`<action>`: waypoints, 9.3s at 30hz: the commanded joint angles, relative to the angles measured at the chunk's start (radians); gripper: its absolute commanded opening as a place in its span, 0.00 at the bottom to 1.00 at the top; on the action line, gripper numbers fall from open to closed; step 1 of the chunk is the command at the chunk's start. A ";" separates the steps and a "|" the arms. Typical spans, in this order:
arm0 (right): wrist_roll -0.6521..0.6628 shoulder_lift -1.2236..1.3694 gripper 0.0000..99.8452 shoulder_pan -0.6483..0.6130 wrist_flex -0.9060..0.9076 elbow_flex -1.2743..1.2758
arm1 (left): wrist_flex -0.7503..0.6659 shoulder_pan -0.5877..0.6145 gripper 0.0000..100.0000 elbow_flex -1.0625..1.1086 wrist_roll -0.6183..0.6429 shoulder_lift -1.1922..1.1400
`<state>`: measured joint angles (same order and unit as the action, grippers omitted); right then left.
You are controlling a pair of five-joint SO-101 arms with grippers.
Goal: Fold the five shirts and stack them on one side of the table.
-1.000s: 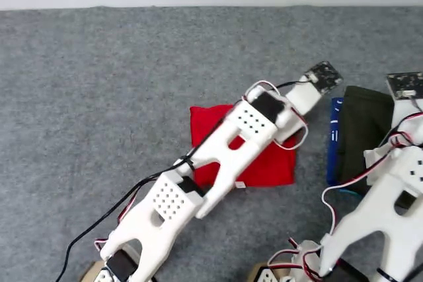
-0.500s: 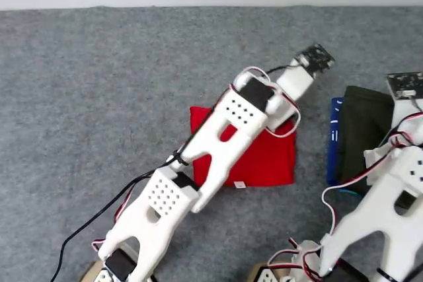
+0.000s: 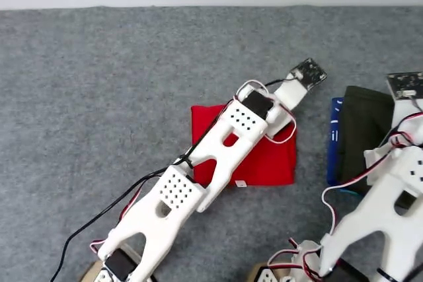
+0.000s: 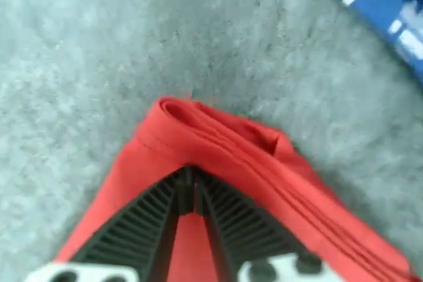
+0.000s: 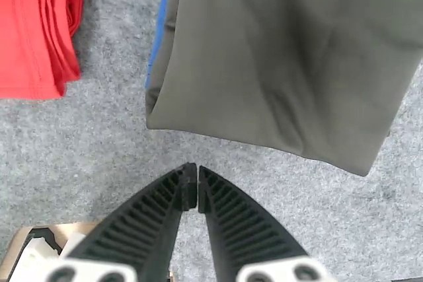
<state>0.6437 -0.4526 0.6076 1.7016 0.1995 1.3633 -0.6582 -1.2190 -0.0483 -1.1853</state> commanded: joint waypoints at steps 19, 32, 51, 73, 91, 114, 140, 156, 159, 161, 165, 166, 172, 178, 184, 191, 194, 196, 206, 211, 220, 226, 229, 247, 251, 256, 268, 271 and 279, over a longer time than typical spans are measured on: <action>-0.169 -0.018 0.05 -0.300 0.059 0.002 | 0.397 0.351 0.01 -0.377 -0.037 0.448; -0.545 -0.016 0.31 -0.634 -0.127 0.147 | 0.393 0.744 0.01 0.499 -0.110 1.171; -0.588 0.363 0.31 -0.719 -0.610 0.281 | 0.390 1.109 0.01 0.944 -0.249 1.562; -0.430 0.699 0.01 -0.702 -0.607 0.058 | 0.390 1.112 0.01 1.059 -0.245 1.634; 0.694 0.921 0.01 -0.671 -0.748 -0.385 | 0.390 1.106 0.01 1.066 -0.244 1.634; -0.802 0.880 0.28 -0.731 -0.246 -0.753 | 0.390 1.108 0.01 1.072 -0.244 1.626; -1.350 1.291 0.32 -0.834 -0.463 -0.758 | 0.390 1.112 0.01 1.093 -0.247 1.629; -1.128 1.262 0.01 -0.763 -0.335 -0.835 | 0.390 1.112 0.01 1.093 -0.249 1.629; -1.068 1.159 0.01 -0.725 -0.283 -0.835 | 0.390 1.112 0.01 1.093 -0.249 1.631; -1.025 1.081 0.01 -0.702 -0.240 -0.835 | 0.390 1.112 0.01 1.093 -0.249 1.633; -0.942 0.934 0.01 -0.662 -0.133 -0.835 | 0.390 1.112 0.01 1.093 -0.249 1.634; -0.922 0.898 0.01 -0.657 -0.097 -0.835 | 0.390 1.112 0.01 1.093 -0.249 1.634; -0.753 0.733 0.01 -0.639 0.090 -0.835 | 0.388 1.109 0.01 1.093 -0.249 1.626; -0.626 0.568 0.01 -0.478 0.093 -0.829 | 0.388 1.111 0.01 1.093 -0.249 1.626; -0.479 0.527 0.01 -0.297 0.094 -0.825 | 0.388 1.108 0.01 1.093 -0.249 1.625; -0.315 0.584 0.01 -0.117 0.091 -0.773 | 0.387 1.108 0.01 1.141 -0.249 1.625; -0.250 0.616 0.01 -0.053 0.091 -0.773 | 0.379 1.108 0.01 1.155 -0.249 1.626; -0.210 0.642 0.01 -0.025 0.091 -0.772 | 0.374 1.108 0.01 1.165 -0.249 1.631; -0.183 0.768 0.01 0.074 -0.022 -0.772 | 0.374 1.108 0.01 1.168 -0.250 1.628; -0.180 0.780 0.01 0.081 -0.077 -0.775 | 0.374 1.108 0.01 1.168 -0.250 1.626; -0.035 0.780 0.01 0.081 -0.079 -0.775 | 0.374 1.108 0.01 1.168 -0.250 1.626; -0.014 0.780 0.09 0.081 -0.091 -0.775 | 0.374 1.111 0.01 1.168 -0.250 1.626; -0.018 0.757 0.24 0.087 -0.077 -0.776 | 0.377 1.111 0.01 1.168 -0.250 1.628; -0.012 0.674 0.02 0.094 -0.151 -0.775 | 0.376 1.108 0.01 1.168 -0.250 1.628; -0.012 0.829 0.01 0.077 -0.338 -0.776 | 0.376 1.108 0.01 1.168 -0.250 1.628; -0.012 0.967 0.01 0.047 -0.512 -0.781 | 0.379 1.108 0.01 1.168 -0.250 1.628; -0.014 0.697 0.01 0.025 -0.300 -0.775 | 0.379 1.108 0.01 1.168 -0.250 1.631; -0.018 0.691 0.01 -0.004 -0.193 -0.773 | 0.379 1.108 0.01 1.168 -0.250 1.633; -0.055 0.920 0.01 -0.153 -0.334 -0.666 | 0.379 1.108 0.01 1.168 -0.247 1.629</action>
<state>0.6222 0.4051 0.5063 1.4484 -0.4649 1.7346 0.4496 -0.0437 -0.2908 0.4166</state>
